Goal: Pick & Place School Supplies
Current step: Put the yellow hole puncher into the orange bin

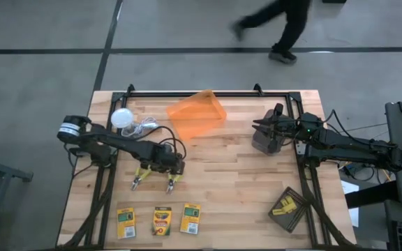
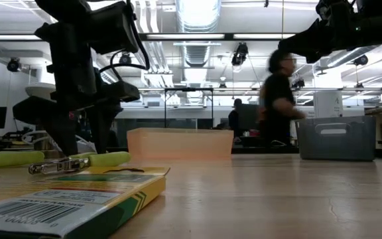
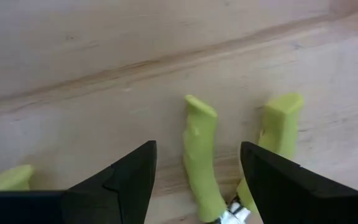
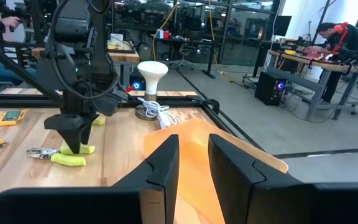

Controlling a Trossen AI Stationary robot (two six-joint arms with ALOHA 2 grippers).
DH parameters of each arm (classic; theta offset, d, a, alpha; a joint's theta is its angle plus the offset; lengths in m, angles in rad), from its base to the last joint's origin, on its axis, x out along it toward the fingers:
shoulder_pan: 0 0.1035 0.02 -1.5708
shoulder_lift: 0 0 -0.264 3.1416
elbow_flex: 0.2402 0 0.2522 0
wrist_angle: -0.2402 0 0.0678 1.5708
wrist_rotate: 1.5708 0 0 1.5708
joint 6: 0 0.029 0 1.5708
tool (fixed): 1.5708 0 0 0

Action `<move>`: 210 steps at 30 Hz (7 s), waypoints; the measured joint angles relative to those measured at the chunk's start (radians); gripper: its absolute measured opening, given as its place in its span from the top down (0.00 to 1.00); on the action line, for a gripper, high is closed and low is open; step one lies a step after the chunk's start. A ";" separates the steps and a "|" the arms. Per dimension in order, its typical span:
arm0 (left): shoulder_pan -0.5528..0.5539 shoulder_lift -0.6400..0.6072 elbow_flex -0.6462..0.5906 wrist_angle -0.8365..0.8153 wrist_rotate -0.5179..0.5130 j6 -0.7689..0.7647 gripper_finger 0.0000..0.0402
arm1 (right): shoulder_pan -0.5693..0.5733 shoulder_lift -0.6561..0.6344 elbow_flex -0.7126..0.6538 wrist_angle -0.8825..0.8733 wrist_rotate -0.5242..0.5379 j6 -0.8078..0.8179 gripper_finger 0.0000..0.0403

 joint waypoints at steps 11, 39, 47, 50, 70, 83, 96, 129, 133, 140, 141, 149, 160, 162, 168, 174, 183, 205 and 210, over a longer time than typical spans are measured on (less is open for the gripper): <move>0.000 0.036 0.003 0.021 -0.003 0.037 0.41 | 0.000 0.000 0.000 0.000 0.000 0.000 0.82; 0.000 0.036 -0.001 -0.005 -0.030 0.006 0.86 | 0.000 0.000 0.000 0.000 0.000 0.000 0.83; 0.000 0.036 -0.001 -0.005 -0.033 0.014 0.89 | 0.000 0.000 0.000 0.000 0.000 0.000 0.83; 0.000 0.036 -0.001 -0.005 -0.034 0.015 0.88 | 0.000 0.000 0.000 0.000 0.000 0.000 0.83; 0.001 -0.021 0.044 -0.018 -0.250 0.071 0.87 | 0.000 0.000 0.000 0.000 0.000 0.000 0.83; 0.000 -0.068 0.115 -0.065 -0.399 0.186 0.87 | 0.000 0.000 0.000 0.000 0.000 0.000 0.83; 0.002 -0.075 0.142 -0.046 -0.692 0.217 0.87 | 0.000 0.000 0.000 0.000 0.000 0.000 0.83; 0.248 -0.075 0.303 -0.019 -0.704 0.367 0.87 | 0.000 0.000 0.000 0.000 0.000 0.000 0.83; 0.335 -0.075 0.333 -0.013 -0.590 0.428 0.87 | 0.000 0.000 0.000 0.000 0.000 0.000 0.83; 0.471 -0.073 0.336 0.022 -0.516 0.450 0.87 | 0.000 0.000 0.000 0.000 0.000 0.000 0.83; 0.492 -0.072 0.336 0.029 -0.495 0.459 0.87 | 0.000 0.000 0.000 0.000 0.000 0.000 0.83; 0.640 -0.059 0.335 0.058 -0.262 0.572 0.87 | 0.000 0.000 0.000 0.000 0.000 0.000 0.83; 0.671 0.016 0.335 0.085 -0.258 0.614 0.87 | 0.000 0.000 0.000 0.000 0.000 0.000 0.83; 0.674 0.036 0.337 0.088 -0.258 0.614 0.87 | 0.000 0.000 0.000 0.000 0.000 0.000 0.83; 0.695 0.090 0.367 0.095 -0.209 0.616 0.87 | 0.000 0.000 0.000 0.000 0.000 0.000 0.83; 0.713 0.163 0.432 0.018 -0.155 0.615 0.87 | 0.000 0.000 0.000 0.000 0.000 0.000 0.83; 0.715 0.281 0.533 -0.123 -0.150 0.612 0.87 | 0.000 0.000 0.000 0.000 0.000 0.000 0.83; 0.717 0.363 0.590 -0.201 -0.080 0.606 0.87 | 0.000 0.000 0.000 0.000 0.000 0.000 0.83; 0.716 0.370 0.590 -0.204 -0.079 0.608 0.87 | 0.000 0.000 0.000 0.000 0.000 0.000 0.83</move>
